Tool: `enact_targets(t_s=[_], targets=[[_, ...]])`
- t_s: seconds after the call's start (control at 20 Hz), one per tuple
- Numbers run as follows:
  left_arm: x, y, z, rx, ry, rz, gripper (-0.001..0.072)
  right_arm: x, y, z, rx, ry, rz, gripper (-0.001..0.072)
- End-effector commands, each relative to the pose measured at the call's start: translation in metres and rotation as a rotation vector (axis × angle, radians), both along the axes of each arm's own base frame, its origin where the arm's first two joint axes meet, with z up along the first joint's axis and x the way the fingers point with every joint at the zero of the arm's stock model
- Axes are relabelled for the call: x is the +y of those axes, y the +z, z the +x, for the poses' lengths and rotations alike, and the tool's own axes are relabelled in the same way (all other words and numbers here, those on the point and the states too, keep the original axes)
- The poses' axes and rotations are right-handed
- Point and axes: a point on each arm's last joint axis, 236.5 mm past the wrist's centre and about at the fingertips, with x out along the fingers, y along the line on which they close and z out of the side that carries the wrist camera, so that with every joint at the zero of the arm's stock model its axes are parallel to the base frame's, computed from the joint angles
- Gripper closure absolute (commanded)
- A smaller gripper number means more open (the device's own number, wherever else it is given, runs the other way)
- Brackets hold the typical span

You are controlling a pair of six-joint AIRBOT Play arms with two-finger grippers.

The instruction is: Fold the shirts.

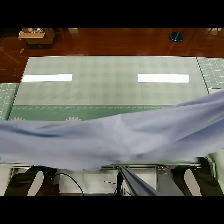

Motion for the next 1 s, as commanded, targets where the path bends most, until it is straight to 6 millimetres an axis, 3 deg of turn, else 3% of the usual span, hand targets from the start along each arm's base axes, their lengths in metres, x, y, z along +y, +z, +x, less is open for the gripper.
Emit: enact_targets(t_s=[0.0,0.1,0.2,0.35,0.5,0.7,0.85,0.95], targets=[[0.002,-0.085,0.031,0.293,-0.055,-0.002,0.0690,0.006,-0.107,0.000,0.349,0.097,0.049,0.0691],[0.002,-0.141,0.055,0.453,-0.083,-0.037,0.0690,-0.001,-0.137,0.031,0.393,0.096,0.027,0.0691],[0.003,-0.177,0.095,0.463,-0.098,-0.056,0.0690,-0.018,-0.152,0.085,0.344,0.043,-0.010,0.0691],[-0.001,-0.189,0.179,0.318,-0.069,-0.180,0.0689,-0.011,-0.178,0.158,0.288,0.026,0.096,0.0691],[-0.005,-0.210,0.244,0.282,-0.066,-0.289,0.0688,0.002,-0.207,0.210,0.269,0.000,0.233,0.0691],[0.004,-0.287,0.285,0.443,-0.013,-0.343,0.0688,-0.002,-0.251,0.247,0.290,-0.056,0.290,0.0690],[0.003,-0.343,0.295,0.574,0.009,-0.385,0.0687,-0.003,-0.276,0.266,0.301,-0.099,0.335,0.0689],[-0.006,-0.370,0.297,0.650,0.010,-0.442,0.0687,-0.001,-0.298,0.266,0.354,-0.103,0.353,0.0687]])
